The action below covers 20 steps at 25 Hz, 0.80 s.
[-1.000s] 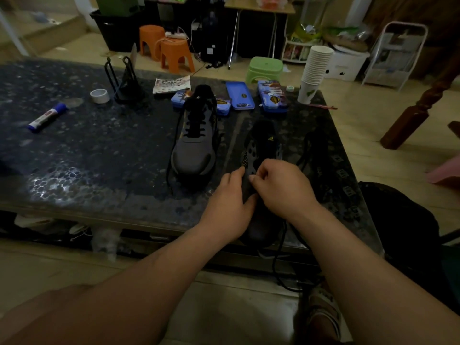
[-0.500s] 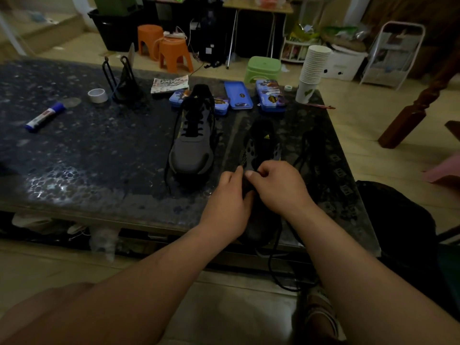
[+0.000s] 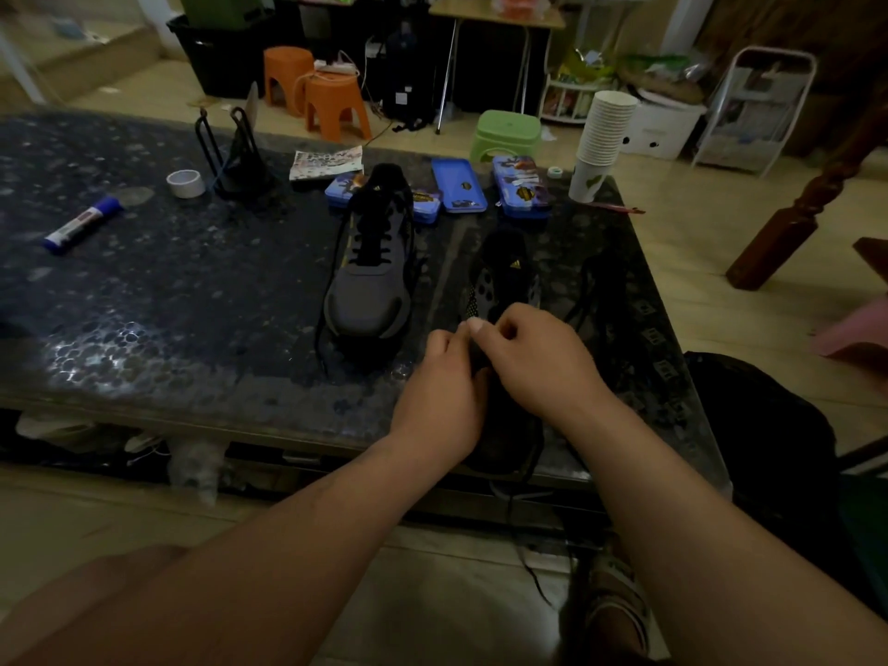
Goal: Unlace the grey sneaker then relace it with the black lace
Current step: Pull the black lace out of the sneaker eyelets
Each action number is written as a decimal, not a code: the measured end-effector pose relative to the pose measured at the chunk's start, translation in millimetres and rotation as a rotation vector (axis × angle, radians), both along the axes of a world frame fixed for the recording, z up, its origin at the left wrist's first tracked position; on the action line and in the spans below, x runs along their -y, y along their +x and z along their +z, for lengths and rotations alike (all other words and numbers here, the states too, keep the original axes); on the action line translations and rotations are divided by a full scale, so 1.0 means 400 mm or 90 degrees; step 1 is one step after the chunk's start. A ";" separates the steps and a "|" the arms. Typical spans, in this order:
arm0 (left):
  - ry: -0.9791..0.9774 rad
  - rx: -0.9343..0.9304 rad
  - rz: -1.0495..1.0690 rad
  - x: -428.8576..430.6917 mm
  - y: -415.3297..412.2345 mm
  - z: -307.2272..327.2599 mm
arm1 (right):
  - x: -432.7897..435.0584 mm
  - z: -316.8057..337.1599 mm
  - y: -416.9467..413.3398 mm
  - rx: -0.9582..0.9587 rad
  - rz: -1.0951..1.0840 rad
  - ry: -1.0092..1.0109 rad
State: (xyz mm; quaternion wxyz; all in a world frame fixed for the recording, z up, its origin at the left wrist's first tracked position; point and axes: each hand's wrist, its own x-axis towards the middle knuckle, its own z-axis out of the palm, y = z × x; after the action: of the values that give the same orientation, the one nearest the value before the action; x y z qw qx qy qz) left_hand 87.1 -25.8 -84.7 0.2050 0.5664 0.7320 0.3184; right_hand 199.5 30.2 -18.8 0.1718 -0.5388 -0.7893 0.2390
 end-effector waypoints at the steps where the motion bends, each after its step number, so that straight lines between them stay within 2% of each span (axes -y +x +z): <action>1: 0.005 0.002 -0.003 0.004 0.000 0.001 | 0.000 -0.006 -0.010 0.034 -0.002 0.028; 3: 0.017 0.014 -0.006 0.007 -0.004 0.003 | -0.002 -0.008 -0.020 0.063 0.016 0.066; 4: 0.013 0.012 -0.013 0.005 -0.007 -0.001 | -0.002 0.001 -0.015 0.032 0.041 0.048; 7: -0.010 -0.067 -0.041 -0.003 -0.008 -0.010 | 0.024 0.062 0.031 -0.112 0.245 -0.123; 9: -0.006 -0.004 -0.043 0.001 -0.010 0.000 | 0.028 0.084 0.076 -0.090 0.324 -0.204; 11: 0.000 0.008 -0.038 0.000 -0.018 0.011 | 0.020 0.073 0.100 -0.048 0.254 -0.231; 13: -0.022 0.039 -0.026 -0.005 -0.025 0.028 | 0.013 0.051 0.091 0.025 0.178 -0.163; 15: -0.011 0.123 0.031 -0.018 -0.039 0.057 | 0.016 0.036 0.071 0.061 0.173 -0.100; 17: 0.002 0.204 0.090 -0.033 -0.057 0.077 | 0.025 0.033 0.066 0.075 0.196 -0.102; 18: -0.007 0.205 0.086 -0.041 -0.066 0.081 | 0.031 0.033 0.067 0.072 0.200 -0.102; 20: -0.039 0.126 0.051 -0.050 -0.068 0.090 | 0.029 0.033 0.071 0.000 0.132 -0.082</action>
State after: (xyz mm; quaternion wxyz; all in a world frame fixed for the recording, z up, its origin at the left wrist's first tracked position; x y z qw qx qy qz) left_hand 59.8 -5.7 -48.6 0.2805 0.4963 0.7395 0.3579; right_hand 227.7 18.5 -5.5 0.1112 -0.4643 -0.8237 0.3058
